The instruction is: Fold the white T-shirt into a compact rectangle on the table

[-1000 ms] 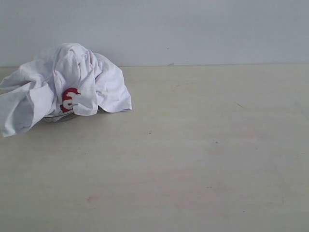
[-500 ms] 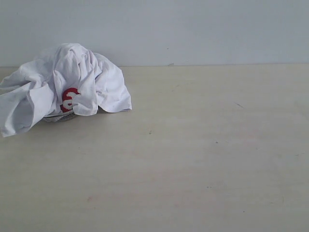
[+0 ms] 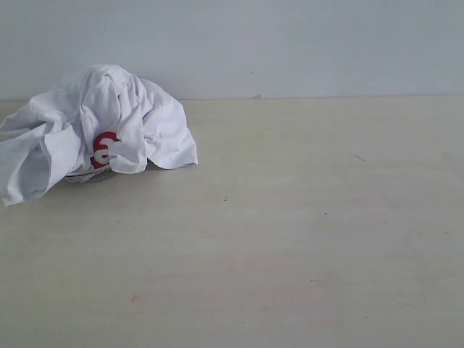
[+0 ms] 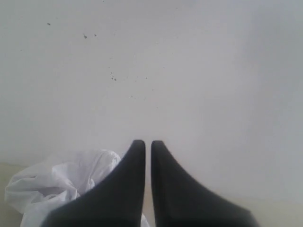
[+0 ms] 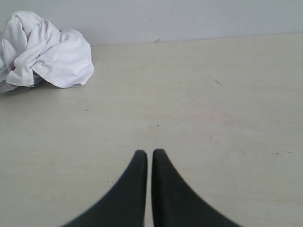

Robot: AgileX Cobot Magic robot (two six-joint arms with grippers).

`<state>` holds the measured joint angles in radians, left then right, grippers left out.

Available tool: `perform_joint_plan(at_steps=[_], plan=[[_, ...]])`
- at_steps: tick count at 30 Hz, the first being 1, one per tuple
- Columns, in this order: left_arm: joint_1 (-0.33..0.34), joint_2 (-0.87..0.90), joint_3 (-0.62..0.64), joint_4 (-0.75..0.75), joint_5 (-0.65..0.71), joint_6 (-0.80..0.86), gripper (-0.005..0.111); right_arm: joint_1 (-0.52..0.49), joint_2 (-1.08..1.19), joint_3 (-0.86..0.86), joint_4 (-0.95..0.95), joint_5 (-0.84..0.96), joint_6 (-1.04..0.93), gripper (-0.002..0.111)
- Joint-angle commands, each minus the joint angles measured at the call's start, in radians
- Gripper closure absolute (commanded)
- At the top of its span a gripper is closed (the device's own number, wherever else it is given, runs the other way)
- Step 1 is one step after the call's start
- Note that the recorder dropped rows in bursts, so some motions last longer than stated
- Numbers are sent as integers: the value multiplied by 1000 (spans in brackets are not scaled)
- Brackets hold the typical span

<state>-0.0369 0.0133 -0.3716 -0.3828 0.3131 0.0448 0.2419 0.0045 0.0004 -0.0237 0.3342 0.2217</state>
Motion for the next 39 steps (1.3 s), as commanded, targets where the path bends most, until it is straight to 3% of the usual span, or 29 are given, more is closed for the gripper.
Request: perform_joint_plan(at_steps=[1, 5, 13, 16, 19, 23, 27, 31, 34, 36, 39], plan=[[3, 151, -40, -23, -7, -30, 102, -3, -4, 0, -10, -4, 0, 108], [3, 389, -118, 4, -38, 6, 102, -3, -4, 0, -10, -4, 0, 108], [3, 908, -472, 12, -42, 64, 102, -3, -4, 0, -10, -4, 0, 108], [10, 1108, -636, 9, 15, 67, 102, -3, -4, 0, -10, -4, 0, 108], [54, 1285, -823, -20, 161, 112, 102, -3, -4, 0, -10, -4, 0, 108], [154, 1474, -992, -256, 331, 309, 102, -3, -4, 0, -10, -4, 0, 108], [257, 1635, -1069, -549, 472, 526, 102, -3, -4, 0, -10, -4, 0, 108], [289, 1762, -1125, -570, 566, 652, 102, -3, -4, 0, -10, -4, 0, 108], [273, 1827, -1157, -570, 551, 697, 102, -3, -4, 0, -10, -4, 0, 108], [259, 1860, -1177, -570, 536, 737, 96, -3, -4, 0, -10, -4, 0, 108], [232, 1901, -1204, -578, 514, 759, 71, -3, -4, 0, -10, -4, 0, 108]])
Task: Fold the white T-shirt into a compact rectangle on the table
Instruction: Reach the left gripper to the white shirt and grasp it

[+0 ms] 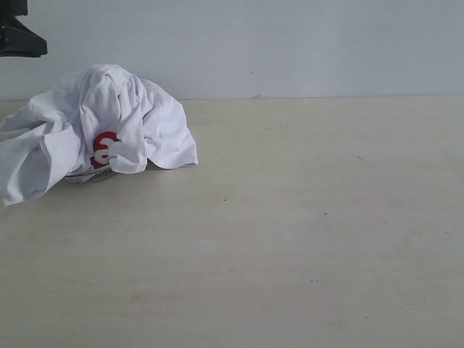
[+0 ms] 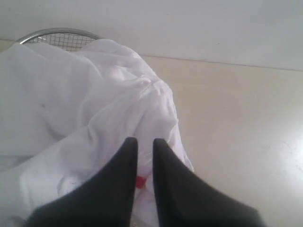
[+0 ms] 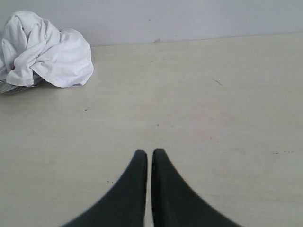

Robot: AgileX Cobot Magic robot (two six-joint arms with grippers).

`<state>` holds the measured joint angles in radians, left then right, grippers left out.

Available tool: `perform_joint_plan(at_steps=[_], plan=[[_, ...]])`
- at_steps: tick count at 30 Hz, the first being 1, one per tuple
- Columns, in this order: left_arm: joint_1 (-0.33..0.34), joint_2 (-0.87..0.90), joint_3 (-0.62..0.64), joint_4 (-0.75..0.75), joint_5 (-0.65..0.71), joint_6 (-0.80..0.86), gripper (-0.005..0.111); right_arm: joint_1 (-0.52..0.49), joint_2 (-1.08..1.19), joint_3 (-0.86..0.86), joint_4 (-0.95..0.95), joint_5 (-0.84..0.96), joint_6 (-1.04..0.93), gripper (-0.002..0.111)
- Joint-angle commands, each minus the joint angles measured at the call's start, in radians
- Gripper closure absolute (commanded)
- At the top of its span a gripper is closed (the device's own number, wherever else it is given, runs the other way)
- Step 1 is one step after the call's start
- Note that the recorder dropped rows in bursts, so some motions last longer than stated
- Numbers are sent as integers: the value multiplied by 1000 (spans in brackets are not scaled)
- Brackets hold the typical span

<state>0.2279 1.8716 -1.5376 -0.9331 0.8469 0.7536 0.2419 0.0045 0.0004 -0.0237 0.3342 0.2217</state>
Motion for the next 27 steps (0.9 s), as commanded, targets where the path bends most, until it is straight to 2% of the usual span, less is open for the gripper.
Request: perform_joint_plan(at_steps=[1, 3, 6, 9, 12, 17, 19, 21, 22, 23, 24, 25, 27], plan=[[-41, 57, -45, -40, -32, 50, 60, -3, -4, 0, -10, -4, 0, 108], [-62, 88, -53, -59, -48, 77, 41, -3, -4, 0, -10, -4, 0, 108], [-96, 128, -55, -64, -64, 111, 31, -3, -4, 0, -10, -4, 0, 108], [-133, 172, -55, -64, -94, 134, 30, -3, -4, 0, -10, -4, 0, 108], [-195, 223, -57, -34, -243, 139, 30, -3, -4, 0, -10, -4, 0, 108], [-238, 261, -57, 33, -357, 133, 31, -3, -4, 0, -10, -4, 0, 108], [-240, 287, -57, 33, -378, 127, 35, -3, -4, 0, -10, -4, 0, 108], [-240, 308, -57, 34, -384, 124, 46, -3, -4, 0, -10, -4, 0, 108], [-240, 313, -57, 34, -387, 124, 53, -3, -4, 0, -10, -4, 0, 108], [-240, 315, -57, 34, -396, 126, 66, -3, -4, 0, -10, -4, 0, 108], [-240, 315, -57, 34, -403, 126, 86, -3, -4, 0, -10, -4, 0, 108], [-240, 313, -62, 34, -403, 126, 101, -3, -4, 0, -10, -4, 0, 108], [-240, 297, -82, 32, -403, 145, 102, -3, -4, 0, -10, -4, 0, 108]])
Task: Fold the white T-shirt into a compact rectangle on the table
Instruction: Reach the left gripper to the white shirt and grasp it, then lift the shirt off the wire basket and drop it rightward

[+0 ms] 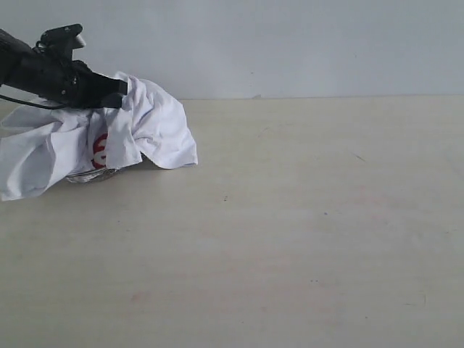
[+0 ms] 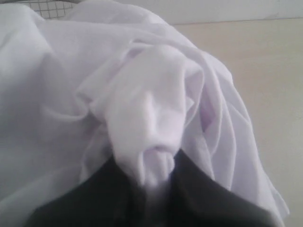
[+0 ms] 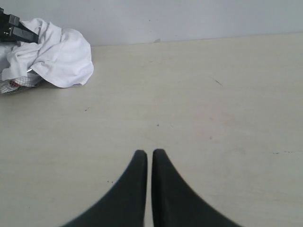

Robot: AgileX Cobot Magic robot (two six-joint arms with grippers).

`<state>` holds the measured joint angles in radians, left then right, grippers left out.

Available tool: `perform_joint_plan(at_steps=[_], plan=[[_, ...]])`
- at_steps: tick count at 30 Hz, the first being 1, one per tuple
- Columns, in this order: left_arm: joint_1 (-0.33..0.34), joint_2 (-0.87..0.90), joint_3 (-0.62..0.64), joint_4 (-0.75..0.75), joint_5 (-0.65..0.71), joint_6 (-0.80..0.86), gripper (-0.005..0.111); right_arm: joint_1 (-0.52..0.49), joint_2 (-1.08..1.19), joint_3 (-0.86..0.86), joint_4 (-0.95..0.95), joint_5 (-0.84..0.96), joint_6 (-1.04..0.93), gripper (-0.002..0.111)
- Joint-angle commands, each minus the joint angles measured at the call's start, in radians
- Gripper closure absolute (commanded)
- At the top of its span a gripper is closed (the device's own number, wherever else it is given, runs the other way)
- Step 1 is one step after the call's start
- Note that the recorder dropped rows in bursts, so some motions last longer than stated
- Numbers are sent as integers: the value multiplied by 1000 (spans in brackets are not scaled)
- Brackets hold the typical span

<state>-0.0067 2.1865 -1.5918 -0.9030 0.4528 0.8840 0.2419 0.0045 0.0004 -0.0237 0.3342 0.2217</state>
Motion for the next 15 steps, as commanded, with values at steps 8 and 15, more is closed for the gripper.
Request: perform_joint_plan(at_steps=[8, 15], plan=[[-3, -217, -87, 7, -8, 14, 102, -3, -4, 0, -10, -4, 0, 108], [-3, -445, -88, 37, 78, -12, 102, -3, -4, 0, -10, -4, 0, 108]])
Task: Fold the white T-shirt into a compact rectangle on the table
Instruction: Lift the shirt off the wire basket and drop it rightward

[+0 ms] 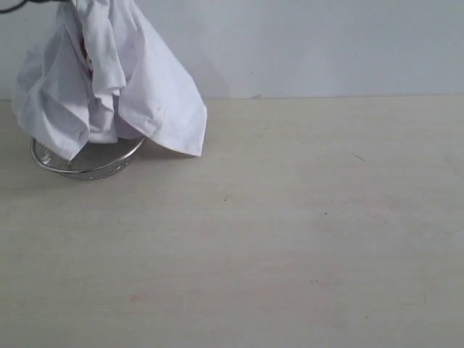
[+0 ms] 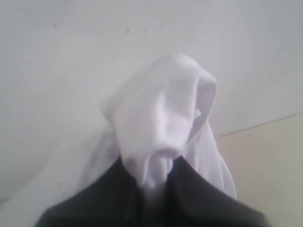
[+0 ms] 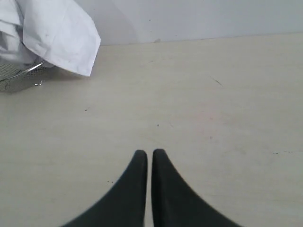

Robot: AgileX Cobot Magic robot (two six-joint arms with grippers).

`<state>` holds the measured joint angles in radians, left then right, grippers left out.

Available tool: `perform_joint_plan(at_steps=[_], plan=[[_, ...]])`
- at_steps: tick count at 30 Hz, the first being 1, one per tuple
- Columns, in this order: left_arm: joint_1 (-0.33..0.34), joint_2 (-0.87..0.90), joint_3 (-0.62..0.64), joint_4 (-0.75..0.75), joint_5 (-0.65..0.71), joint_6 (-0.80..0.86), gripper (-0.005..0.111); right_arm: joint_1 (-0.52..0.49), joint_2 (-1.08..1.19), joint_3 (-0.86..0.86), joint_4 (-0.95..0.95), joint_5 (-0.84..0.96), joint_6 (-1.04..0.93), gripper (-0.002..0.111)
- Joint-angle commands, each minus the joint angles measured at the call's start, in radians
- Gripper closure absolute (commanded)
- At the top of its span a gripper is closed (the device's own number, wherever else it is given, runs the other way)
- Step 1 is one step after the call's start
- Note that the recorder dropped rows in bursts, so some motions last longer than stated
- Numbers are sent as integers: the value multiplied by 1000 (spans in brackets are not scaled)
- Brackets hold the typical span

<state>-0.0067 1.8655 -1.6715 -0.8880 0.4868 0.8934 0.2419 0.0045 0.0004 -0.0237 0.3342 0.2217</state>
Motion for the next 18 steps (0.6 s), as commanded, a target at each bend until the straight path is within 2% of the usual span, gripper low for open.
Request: perform_joint_plan(at_steps=[1, 3, 6, 11, 18], plan=[[-3, -162, -9, 50, 55, -46, 102, -3, -4, 0, -10, -4, 0, 108], [-3, -230, -9, 97, 88, -93, 102, -3, -4, 0, -10, -4, 0, 108], [-3, -338, -9, 92, 173, -97, 102, -3, -4, 0, -10, -4, 0, 108], [-5, -476, -9, 12, 326, -124, 102, -3, -4, 0, -10, -4, 0, 108], [-5, -537, -9, -167, 527, -138, 102, -3, -4, 0, -10, -4, 0, 108]])
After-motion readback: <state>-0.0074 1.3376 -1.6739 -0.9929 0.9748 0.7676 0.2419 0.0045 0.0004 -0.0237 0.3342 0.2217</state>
